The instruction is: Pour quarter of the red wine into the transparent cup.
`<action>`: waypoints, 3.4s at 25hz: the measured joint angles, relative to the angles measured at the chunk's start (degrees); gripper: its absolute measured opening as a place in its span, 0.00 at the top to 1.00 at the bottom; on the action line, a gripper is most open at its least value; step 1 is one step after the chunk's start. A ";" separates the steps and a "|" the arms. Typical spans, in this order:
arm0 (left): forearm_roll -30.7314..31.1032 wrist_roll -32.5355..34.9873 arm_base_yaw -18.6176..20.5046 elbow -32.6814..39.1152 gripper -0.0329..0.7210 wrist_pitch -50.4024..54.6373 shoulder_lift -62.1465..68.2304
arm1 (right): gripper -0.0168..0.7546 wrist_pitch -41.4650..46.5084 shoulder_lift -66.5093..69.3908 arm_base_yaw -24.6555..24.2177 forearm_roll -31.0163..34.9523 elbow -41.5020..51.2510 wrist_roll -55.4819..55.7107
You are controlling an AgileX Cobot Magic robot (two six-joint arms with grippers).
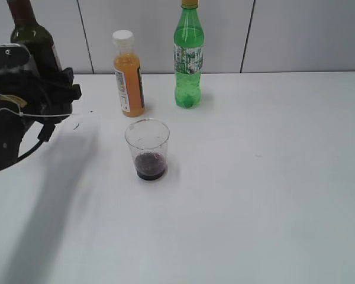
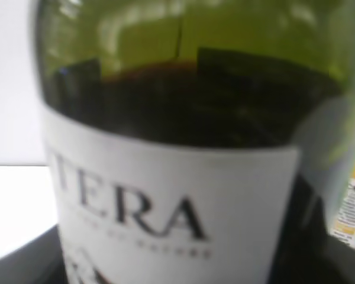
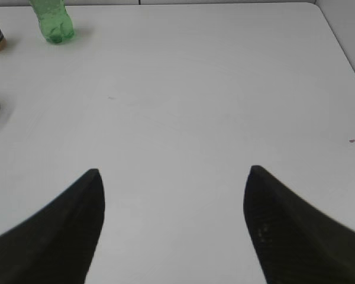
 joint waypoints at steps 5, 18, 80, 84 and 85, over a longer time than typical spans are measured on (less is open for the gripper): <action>3.72 -2.67 3.50 -5.53 0.22 4.45 2.31 | 0.22 0.00 0.00 0.00 0.00 0.00 0.00; 8.92 -4.31 4.75 -7.82 0.22 2.60 11.27 | 0.22 0.00 0.00 0.00 0.00 0.00 0.01; 13.97 0.87 6.83 18.35 0.08 30.95 -33.27 | 0.22 0.00 0.00 0.00 0.00 0.00 0.12; 15.16 2.22 11.47 10.25 0.09 56.65 -39.01 | 0.22 0.00 0.00 0.00 0.00 0.00 0.07; 15.69 2.30 12.93 7.22 0.09 63.58 -39.72 | 0.22 0.00 0.00 0.00 0.00 0.00 0.07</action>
